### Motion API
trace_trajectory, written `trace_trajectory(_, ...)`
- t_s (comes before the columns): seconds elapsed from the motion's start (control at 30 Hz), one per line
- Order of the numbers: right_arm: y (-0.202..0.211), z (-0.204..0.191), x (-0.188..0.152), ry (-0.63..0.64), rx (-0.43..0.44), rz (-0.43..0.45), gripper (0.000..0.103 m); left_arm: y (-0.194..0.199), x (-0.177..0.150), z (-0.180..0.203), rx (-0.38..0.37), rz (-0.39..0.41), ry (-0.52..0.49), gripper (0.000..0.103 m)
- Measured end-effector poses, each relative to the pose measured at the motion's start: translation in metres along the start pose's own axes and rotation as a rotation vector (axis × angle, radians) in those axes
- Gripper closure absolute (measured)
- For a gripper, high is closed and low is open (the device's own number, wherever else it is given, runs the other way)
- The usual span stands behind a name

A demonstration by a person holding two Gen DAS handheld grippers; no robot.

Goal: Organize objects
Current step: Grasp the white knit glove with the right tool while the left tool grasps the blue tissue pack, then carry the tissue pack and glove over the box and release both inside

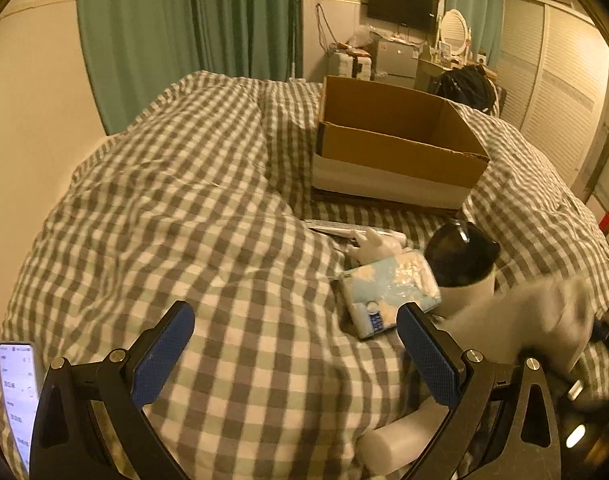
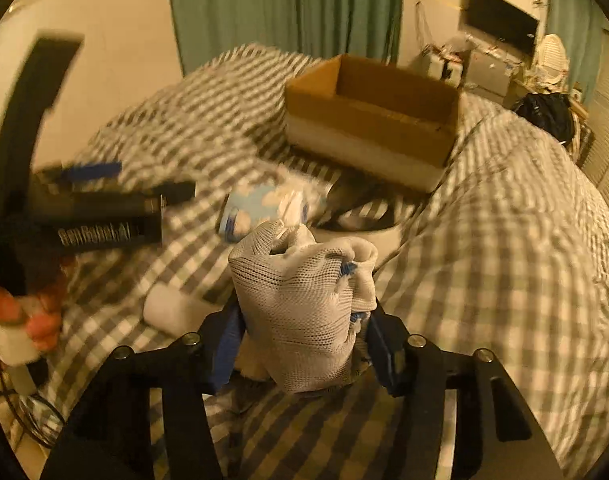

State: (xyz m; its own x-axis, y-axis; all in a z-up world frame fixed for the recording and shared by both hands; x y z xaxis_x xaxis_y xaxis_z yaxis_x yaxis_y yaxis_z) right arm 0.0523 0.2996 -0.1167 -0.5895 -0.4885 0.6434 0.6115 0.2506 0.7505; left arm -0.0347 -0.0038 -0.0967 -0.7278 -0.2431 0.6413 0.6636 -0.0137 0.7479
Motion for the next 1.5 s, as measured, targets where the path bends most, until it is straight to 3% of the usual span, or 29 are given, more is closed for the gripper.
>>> trace_trajectory(0.2,0.029,0.038,0.015,-0.073,-0.135,0.084,0.051,-0.017,0.001,0.031,-0.047,-0.047,-0.037,0.0)
trace_trajectory(0.33,0.04,0.06,0.021,-0.112,-0.173,0.111,0.051,-0.034,-0.004,0.06,-0.064,-0.081,-0.096,0.0)
trace_trajectory(0.5,0.04,0.079,0.018,-0.15,-0.185,0.106,0.051,-0.061,-0.016,0.076,-0.044,-0.136,-0.168,0.001)
trace_trajectory(0.67,0.031,0.085,0.015,-0.167,-0.171,0.088,0.051,-0.084,-0.017,0.073,-0.025,-0.195,-0.153,0.002)
trace_trajectory(0.83,0.022,0.088,0.009,-0.166,-0.159,0.07,0.051,-0.085,-0.013,0.078,-0.05,-0.189,-0.17,0.016)
trace_trajectory(1.0,0.022,0.091,0.008,-0.167,-0.163,0.069,0.051,-0.076,-0.008,0.078,-0.08,-0.167,-0.18,0.017)
trace_trajectory(1.23,0.038,0.099,0.018,-0.164,-0.195,0.115,0.051,-0.029,0.021,0.079,-0.143,-0.059,-0.176,0.017)
trace_trajectory(1.5,0.071,0.12,0.082,-0.104,-0.221,0.21,0.051,0.013,0.122,0.082,-0.214,0.074,-0.142,0.017)
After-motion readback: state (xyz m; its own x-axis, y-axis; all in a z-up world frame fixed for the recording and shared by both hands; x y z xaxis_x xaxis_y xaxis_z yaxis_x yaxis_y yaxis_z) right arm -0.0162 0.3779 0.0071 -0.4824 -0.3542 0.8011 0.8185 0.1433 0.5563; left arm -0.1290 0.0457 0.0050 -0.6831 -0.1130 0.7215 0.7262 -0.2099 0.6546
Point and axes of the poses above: each gripper's, at about its wrist camera, not at the fingertips, and y roughly against the way its jaws point, z to its right, x to its top, the point moved 2 cm from there along -y, roughly the way its jaws point, and after that the axes turned 15 degrees about y, right-handed, at the moved point
